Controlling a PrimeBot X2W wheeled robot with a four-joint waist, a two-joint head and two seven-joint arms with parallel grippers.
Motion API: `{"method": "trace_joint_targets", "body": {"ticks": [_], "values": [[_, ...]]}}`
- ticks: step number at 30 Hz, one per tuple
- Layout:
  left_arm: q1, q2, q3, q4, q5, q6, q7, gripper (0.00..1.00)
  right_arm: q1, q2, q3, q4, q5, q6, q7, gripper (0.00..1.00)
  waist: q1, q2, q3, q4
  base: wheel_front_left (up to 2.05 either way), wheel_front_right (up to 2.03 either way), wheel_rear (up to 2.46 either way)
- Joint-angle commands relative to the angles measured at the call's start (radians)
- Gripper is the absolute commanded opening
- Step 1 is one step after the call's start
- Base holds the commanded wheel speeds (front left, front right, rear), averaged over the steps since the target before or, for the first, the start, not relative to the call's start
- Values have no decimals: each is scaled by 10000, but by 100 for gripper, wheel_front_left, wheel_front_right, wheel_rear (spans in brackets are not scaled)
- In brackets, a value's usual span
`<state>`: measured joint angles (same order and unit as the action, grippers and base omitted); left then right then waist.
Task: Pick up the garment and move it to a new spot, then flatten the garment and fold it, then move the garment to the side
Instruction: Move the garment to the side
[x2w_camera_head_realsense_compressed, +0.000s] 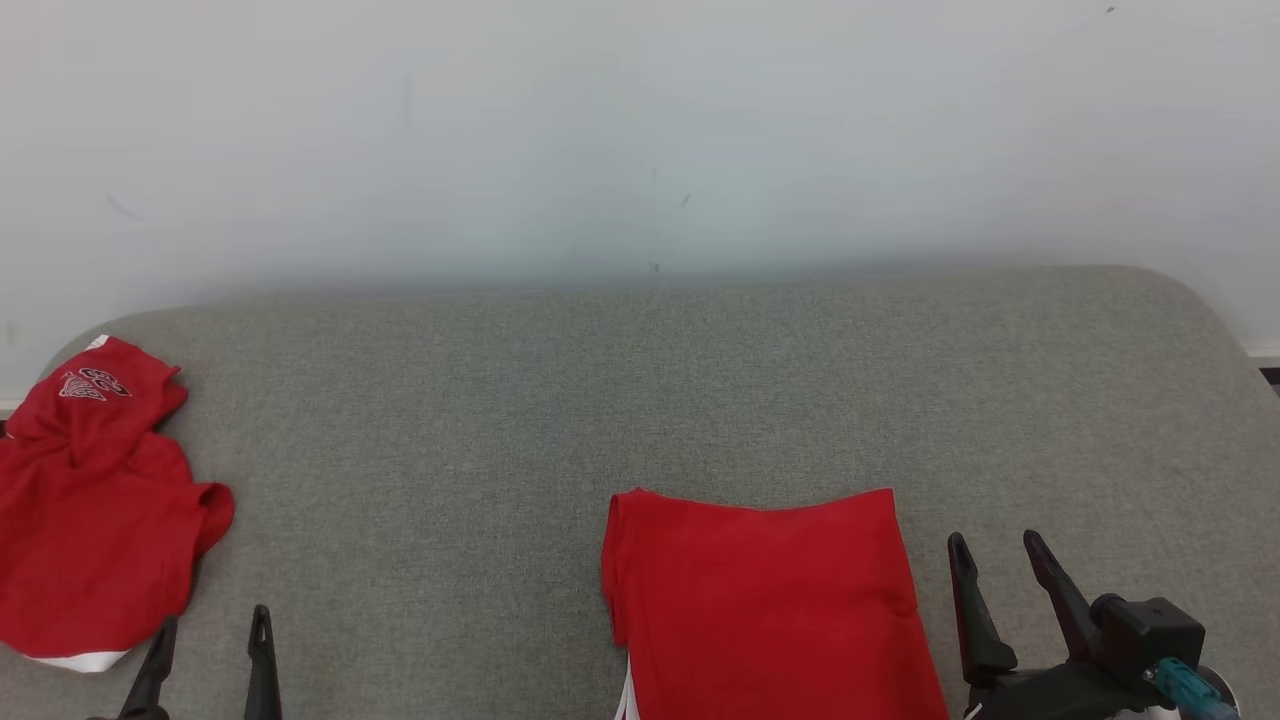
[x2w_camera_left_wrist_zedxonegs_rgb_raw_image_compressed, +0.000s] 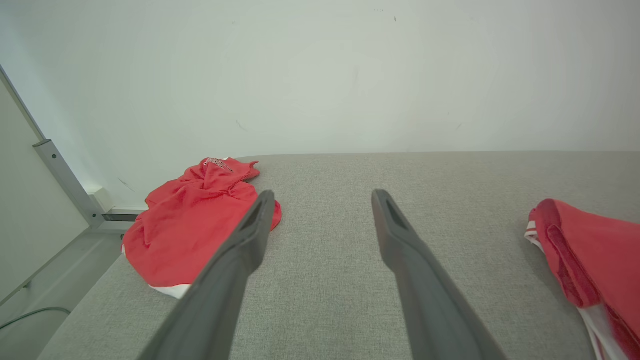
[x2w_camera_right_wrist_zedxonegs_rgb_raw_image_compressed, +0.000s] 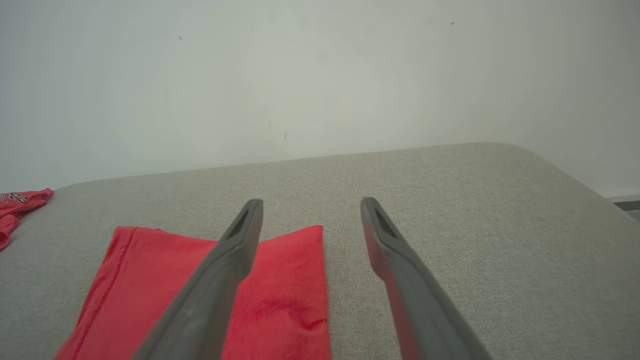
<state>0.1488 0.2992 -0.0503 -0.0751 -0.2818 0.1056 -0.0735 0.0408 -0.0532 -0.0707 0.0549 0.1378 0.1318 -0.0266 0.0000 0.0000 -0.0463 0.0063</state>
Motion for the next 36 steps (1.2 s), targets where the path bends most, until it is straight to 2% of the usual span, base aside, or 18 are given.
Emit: {"method": "trace_joint_targets", "body": {"ticks": [1,27,36], "values": [[125,54,-4,-32,-6,40,-24,100,60,33,-17,17,-35,-26,-1,100,0,0,-1,0,0,0,0],[132,292,-180,-249,63,202,188,100,35,35,-127,295,-28,-26,38,100,0,0,37,36,0,0,0],[-75,191,-252,-275,-66,191,77,100,-863,-515,136,1515,177,-26,319,100,0,0,375,231,0,0,0]]}}
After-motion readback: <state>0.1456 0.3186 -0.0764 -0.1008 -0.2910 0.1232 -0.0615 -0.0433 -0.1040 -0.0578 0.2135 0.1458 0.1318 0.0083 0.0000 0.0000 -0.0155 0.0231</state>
